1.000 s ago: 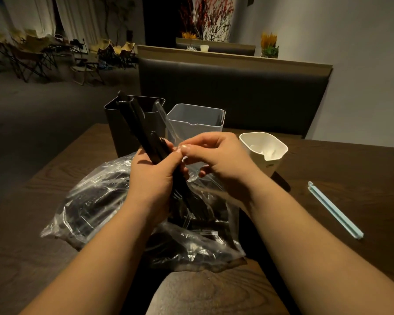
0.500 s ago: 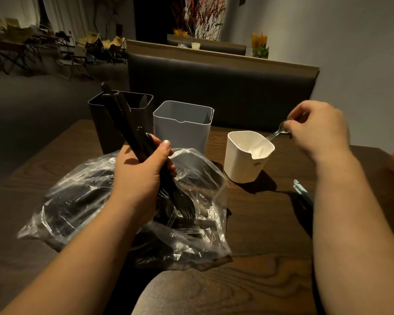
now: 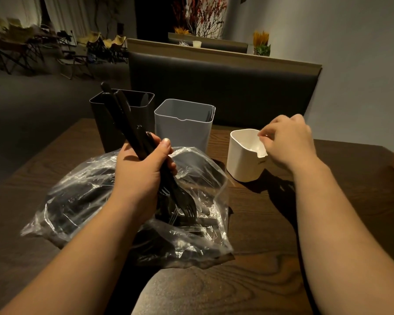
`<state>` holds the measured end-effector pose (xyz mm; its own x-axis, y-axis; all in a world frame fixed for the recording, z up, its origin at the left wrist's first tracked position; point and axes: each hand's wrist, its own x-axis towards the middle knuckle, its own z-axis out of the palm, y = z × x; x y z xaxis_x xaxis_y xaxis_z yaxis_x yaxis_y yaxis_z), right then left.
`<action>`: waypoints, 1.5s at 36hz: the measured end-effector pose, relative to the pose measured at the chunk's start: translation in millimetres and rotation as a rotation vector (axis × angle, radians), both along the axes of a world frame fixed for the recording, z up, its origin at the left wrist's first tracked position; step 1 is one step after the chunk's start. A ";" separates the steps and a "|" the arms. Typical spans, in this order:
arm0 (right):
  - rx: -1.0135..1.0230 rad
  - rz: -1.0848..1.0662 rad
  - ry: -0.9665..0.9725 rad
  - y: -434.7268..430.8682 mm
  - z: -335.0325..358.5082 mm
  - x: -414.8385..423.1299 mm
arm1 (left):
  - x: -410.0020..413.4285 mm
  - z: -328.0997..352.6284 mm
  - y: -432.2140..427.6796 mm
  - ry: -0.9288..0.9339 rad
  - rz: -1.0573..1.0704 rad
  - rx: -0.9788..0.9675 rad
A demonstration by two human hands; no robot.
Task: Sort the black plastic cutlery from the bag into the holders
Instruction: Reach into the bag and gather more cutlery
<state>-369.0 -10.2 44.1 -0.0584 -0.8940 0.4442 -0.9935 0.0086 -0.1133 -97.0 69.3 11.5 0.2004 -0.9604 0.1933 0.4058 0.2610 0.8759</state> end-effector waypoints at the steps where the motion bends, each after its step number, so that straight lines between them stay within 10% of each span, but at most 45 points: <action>1: 0.015 0.002 -0.001 -1.4 -1.1 -1.8 | 0.2 -0.3 -0.1 -0.004 0.002 -0.002; 13: 0.066 0.049 -0.010 3.3 7.5 1.6 | 1.4 0.2 -1.7 0.014 -0.005 0.023; 17: -0.044 0.335 -0.326 22.8 31.1 29.0 | 3.5 1.2 -4.4 0.111 0.056 0.046; 28: 0.895 0.826 -0.686 47.2 20.1 93.7 | 16.5 5.6 -12.9 0.451 0.011 0.055; 40: 0.698 0.781 -0.769 40.7 18.7 82.1 | 18.1 9.9 -11.5 0.537 0.048 0.088; 54: 0.013 0.192 -0.508 26.9 44.5 2.7 | -0.1 10.7 5.9 -0.372 -0.023 -0.152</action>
<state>-366.3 16.7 88.6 -0.0981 -0.9149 0.3916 -0.7975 -0.1631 -0.5809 -97.1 75.2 22.1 0.0690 -0.9186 0.3891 0.0752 0.3937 0.9162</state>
